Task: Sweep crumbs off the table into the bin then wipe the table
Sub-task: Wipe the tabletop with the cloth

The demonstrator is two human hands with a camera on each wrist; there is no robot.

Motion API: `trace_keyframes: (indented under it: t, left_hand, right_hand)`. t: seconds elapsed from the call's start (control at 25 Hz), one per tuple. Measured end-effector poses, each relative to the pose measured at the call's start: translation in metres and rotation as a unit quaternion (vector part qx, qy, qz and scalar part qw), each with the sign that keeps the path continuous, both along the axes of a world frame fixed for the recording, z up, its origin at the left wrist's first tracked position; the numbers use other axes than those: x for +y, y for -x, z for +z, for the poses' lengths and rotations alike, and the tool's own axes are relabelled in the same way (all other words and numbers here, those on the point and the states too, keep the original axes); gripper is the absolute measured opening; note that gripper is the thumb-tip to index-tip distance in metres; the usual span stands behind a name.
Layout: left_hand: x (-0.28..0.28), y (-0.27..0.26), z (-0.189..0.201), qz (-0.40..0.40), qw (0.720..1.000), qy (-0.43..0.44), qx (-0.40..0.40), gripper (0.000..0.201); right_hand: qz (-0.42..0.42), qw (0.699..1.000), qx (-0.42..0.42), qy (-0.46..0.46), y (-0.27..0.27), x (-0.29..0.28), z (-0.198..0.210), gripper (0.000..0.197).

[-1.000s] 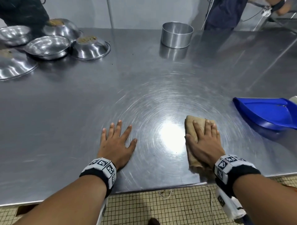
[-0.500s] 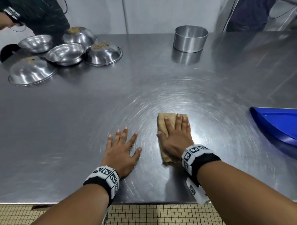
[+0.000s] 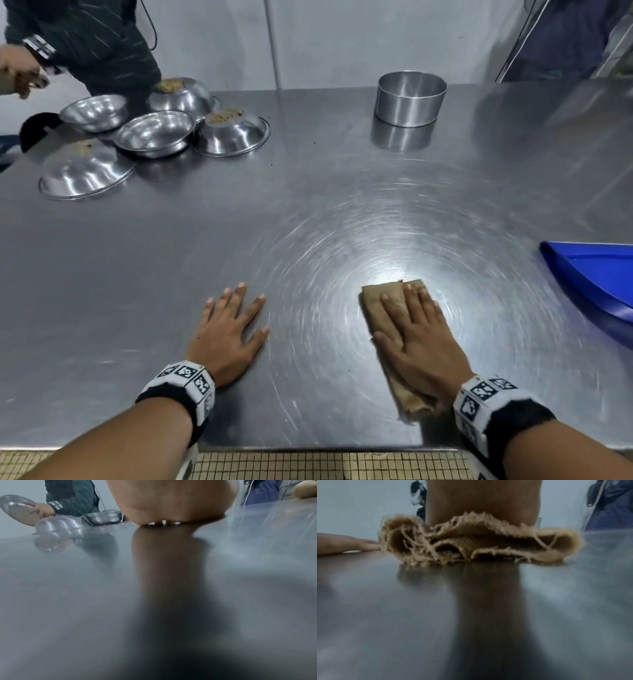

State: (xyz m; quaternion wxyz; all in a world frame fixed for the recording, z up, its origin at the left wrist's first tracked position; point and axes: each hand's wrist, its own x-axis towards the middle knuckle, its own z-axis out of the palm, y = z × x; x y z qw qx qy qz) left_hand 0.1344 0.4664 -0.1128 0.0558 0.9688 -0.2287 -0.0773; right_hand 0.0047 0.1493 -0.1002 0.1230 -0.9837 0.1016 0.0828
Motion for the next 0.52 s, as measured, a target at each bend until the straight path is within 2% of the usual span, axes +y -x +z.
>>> trace_keyframes:
  t: [0.12, 0.28, 0.4, 0.52]
  left_hand:
    - [0.026, -0.02, -0.001, 0.007, 1.0, 0.006, -0.002, 0.077]
    - [0.035, -0.035, -0.003, 0.001, 1.0, 0.012, -0.01, 0.074]
    - [0.035, -0.034, -0.004, -0.001, 1.0, 0.015, -0.008, 0.074]
    - [0.036, -0.035, -0.003, 0.001, 1.0, 0.016, -0.002, 0.073]
  right_hand:
    - [-0.079, 0.997, 0.007, 0.024, -0.021, -0.018, 0.002, 0.078]
    - [-0.153, 0.988, 0.017, 0.013, -0.068, -0.016, 0.004, 0.074]
    - [-0.149, 0.988, 0.035, 0.018, -0.104, 0.003, 0.005, 0.076]
    - [-0.104, 0.994, 0.035, 0.025, -0.137, 0.039, 0.005, 0.076]
